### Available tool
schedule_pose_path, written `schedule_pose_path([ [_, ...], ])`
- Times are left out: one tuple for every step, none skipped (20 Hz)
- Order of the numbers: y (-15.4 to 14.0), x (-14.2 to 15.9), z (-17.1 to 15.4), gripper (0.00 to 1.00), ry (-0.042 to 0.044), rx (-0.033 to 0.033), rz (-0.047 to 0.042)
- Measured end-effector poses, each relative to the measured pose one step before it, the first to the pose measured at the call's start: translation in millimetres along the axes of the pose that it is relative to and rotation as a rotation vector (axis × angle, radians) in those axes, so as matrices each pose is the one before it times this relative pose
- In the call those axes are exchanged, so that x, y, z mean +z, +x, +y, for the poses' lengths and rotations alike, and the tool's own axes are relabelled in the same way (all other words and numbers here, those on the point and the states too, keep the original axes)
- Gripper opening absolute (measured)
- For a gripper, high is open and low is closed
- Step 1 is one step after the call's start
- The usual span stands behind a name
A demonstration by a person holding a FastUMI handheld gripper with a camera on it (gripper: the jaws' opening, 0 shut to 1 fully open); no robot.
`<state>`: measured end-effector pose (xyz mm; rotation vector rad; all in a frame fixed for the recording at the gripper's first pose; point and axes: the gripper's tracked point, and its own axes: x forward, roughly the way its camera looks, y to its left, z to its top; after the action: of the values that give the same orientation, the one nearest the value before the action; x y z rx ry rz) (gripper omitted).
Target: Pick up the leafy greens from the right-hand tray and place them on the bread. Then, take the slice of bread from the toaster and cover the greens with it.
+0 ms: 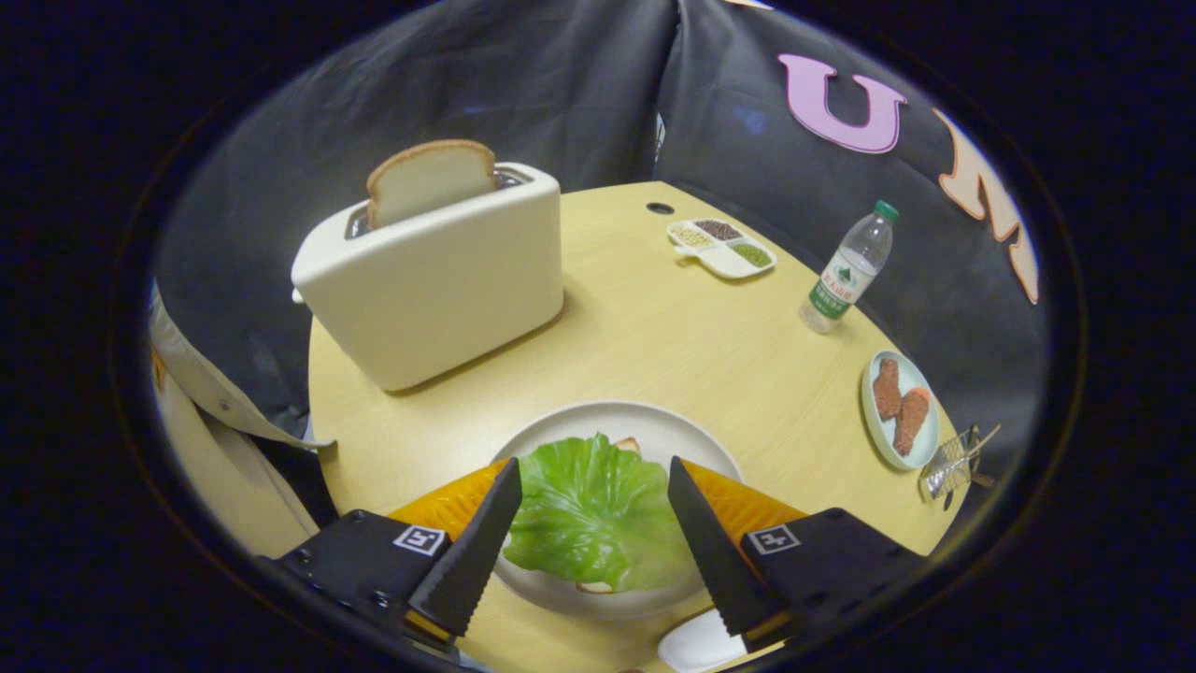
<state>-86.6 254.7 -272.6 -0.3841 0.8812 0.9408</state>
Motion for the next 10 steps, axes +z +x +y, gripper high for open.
schedule_pose_path([
  [-3.08, 8.17, 2.46, 1.0, 0.00276, 0.00118, -0.00842],
  [-3.71, 9.81, 2.06, 1.0, 0.0016, 0.00151, -0.00899],
  [-3.08, 9.02, 3.03, 1.0, 0.00157, 0.00176, -0.00929],
  [-2.4, 9.61, 3.31, 1.0, 0.00214, 0.00331, -0.00995],
  [-2.13, 8.95, 4.43, 1.0, 0.00377, 0.0047, -0.00905],
  [-2.78, 9.41, 3.54, 1.0, 0.00332, 0.00256, -0.01054],
  [-1.28, 8.77, 3.56, 1.0, 0.00394, 0.00491, -0.00862],
  [-1.17, 8.26, 3.72, 1.0, 0.00469, 0.00501, -0.00875],
  [-0.95, 7.58, 4.12, 1.0, 0.00627, 0.00555, -0.00656],
  [-0.68, 7.18, 4.26, 1.0, 0.0097, 0.00754, -0.00486],
])
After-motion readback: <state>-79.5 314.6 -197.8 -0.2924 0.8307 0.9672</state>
